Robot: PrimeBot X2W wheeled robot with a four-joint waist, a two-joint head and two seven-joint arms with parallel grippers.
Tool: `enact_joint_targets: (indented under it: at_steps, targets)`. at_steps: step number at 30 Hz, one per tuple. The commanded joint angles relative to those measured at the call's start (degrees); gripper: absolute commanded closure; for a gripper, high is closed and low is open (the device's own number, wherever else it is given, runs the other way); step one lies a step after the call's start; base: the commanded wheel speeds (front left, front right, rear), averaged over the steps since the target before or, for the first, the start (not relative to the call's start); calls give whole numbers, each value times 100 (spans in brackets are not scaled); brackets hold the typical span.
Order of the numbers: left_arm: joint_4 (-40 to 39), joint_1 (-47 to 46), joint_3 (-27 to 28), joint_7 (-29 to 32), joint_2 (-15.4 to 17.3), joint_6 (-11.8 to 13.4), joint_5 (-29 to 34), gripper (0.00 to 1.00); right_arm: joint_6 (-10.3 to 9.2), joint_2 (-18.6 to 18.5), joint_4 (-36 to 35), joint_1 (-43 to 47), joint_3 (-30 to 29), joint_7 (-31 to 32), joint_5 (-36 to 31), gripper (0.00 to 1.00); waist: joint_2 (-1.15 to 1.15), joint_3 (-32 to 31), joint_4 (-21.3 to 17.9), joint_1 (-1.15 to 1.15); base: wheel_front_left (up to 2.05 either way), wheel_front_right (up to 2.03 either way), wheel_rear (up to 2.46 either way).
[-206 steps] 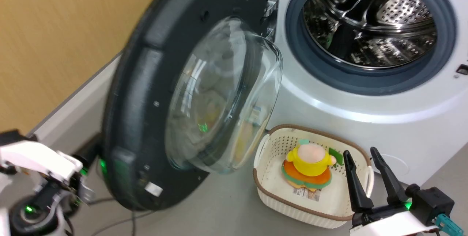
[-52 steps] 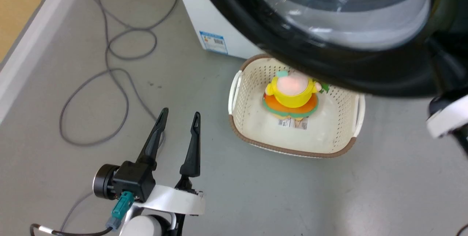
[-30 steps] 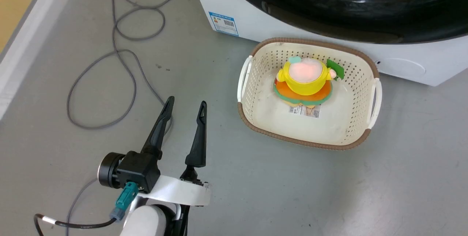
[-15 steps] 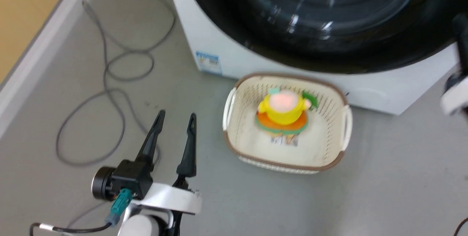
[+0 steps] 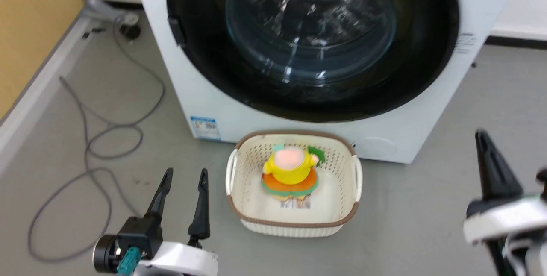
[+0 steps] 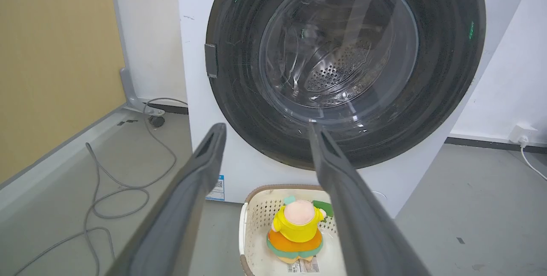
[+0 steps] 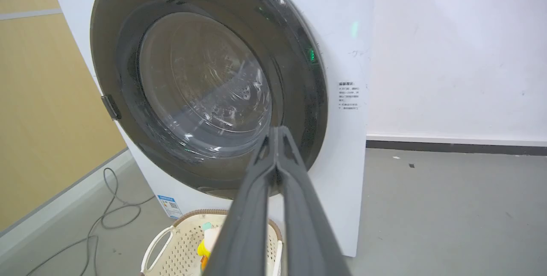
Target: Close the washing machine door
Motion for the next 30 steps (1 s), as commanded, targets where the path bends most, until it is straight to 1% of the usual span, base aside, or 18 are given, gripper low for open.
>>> enact_joint_targets:
  at_steps: [1,3,5,13,14,15,16,22,30]
  targets:
    - [14,131,42,-25,27,16,-19,0,-3,272,-254,349,-171,-59,-216,100,0,-142,-133,0,0,0,0]
    - [22,196,52,-25,25,7,-20,0,-3,518,-505,663,-289,-53,-410,100,0,-192,-168,0,0,0,0]
    - [31,246,50,-25,25,-8,-14,0,-3,681,-730,926,-362,-40,-558,100,0,-227,-185,0,0,0,0]
    - [13,390,53,-25,32,-60,23,0,-3,883,-1288,1520,-418,63,-856,100,0,-300,-233,0,0,0,0]
    - [10,416,50,-25,30,-61,27,0,-3,907,-1319,1568,-444,74,-872,96,0,-310,-230,0,0,0,0]
    - [6,437,48,-25,27,-62,27,0,-3,925,-1346,1609,-464,78,-891,52,0,-317,-224,0,0,0,0]
    - [0,454,47,-25,24,-63,25,0,-3,942,-1366,1646,-488,79,-928,0,0,-325,-217,0,0,0,0]
    - [-55,505,27,-25,3,-47,48,0,-3,1040,-1401,1790,-533,39,-1083,0,0,-349,-165,0,0,0,0]
    - [-123,510,31,-25,-15,-5,105,0,-3,1101,-1380,1797,-529,1,-1125,0,0,-342,-131,0,0,0,0]
